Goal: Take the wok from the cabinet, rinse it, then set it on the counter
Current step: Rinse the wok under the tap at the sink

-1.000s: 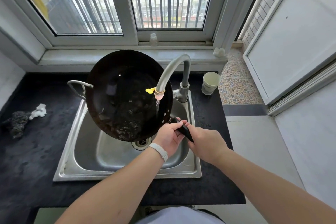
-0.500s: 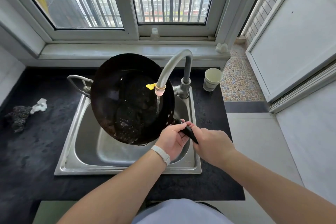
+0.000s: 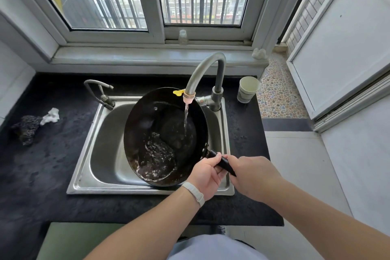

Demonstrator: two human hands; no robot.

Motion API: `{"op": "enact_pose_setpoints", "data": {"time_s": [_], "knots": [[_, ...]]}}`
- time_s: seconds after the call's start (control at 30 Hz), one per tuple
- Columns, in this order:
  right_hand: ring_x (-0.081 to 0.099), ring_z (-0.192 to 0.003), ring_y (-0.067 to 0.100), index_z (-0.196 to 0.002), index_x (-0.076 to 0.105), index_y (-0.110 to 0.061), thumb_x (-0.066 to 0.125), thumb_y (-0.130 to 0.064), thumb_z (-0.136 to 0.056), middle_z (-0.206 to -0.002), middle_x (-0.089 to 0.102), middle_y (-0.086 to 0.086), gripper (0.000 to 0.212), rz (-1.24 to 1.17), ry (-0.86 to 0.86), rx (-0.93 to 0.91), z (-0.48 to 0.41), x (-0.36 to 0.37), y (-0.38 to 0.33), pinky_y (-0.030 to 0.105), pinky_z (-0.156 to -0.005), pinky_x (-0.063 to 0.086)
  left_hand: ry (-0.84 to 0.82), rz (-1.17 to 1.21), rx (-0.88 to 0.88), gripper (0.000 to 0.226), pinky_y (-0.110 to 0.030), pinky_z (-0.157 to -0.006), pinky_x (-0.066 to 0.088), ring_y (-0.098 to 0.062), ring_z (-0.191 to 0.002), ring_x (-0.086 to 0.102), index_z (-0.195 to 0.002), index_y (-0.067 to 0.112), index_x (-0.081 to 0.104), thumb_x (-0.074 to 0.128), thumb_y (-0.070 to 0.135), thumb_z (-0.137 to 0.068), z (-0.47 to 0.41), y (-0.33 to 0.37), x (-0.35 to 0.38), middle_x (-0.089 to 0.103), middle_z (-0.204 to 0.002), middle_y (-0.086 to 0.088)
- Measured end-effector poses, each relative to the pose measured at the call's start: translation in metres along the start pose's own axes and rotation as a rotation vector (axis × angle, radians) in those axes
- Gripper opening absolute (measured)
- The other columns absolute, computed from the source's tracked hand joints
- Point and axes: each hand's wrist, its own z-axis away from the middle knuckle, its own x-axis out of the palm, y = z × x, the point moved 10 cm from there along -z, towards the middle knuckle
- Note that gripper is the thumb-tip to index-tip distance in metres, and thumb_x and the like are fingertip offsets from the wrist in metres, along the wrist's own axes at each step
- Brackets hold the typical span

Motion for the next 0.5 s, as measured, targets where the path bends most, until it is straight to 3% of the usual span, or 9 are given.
{"op": "enact_pose_setpoints", "data": {"time_s": [0.17,0.3,0.5], "knots": [[0.06,-0.074,0.023,-0.13,0.05,-0.022,0.043,-0.034,-0.101,-0.097,0.068,0.0,0.032,-0.02,-0.116,0.052,0.006,0.002,-0.002,0.035,-0.071,0.054,0.008,-0.018,-0.015,0.014,-0.03,-0.074,0.058,-0.02,-0.085,0.072,-0.096,0.0,0.06,0.051,0.01,-0.099,0.004,-0.01,-0.005,0.074,-0.087,-0.013],[0.063,-0.081,0.024,-0.12,0.053,-0.022,0.045,-0.035,-0.099,-0.099,0.066,0.001,0.026,-0.055,-0.186,0.085,0.008,-0.003,-0.005,0.035,-0.076,0.056,-0.002,-0.024,-0.033,0.012,-0.031,-0.074,0.059,-0.022,-0.086,0.07,-0.098,0.002,0.059,0.054,0.013,-0.098,0.005,-0.016,-0.005,0.072,-0.091,-0.014],[0.058,-0.075,0.022,-0.1,0.054,-0.024,0.05,-0.034,-0.095,-0.086,0.058,-0.003,0.011,-0.118,-0.264,0.138,0.007,-0.012,-0.006,0.032,-0.068,0.049,-0.007,-0.044,-0.039,0.019,-0.03,-0.068,0.057,-0.019,-0.078,0.07,-0.108,0.002,0.059,0.056,0.019,-0.098,0.01,-0.018,-0.008,0.072,-0.088,-0.01]]}}
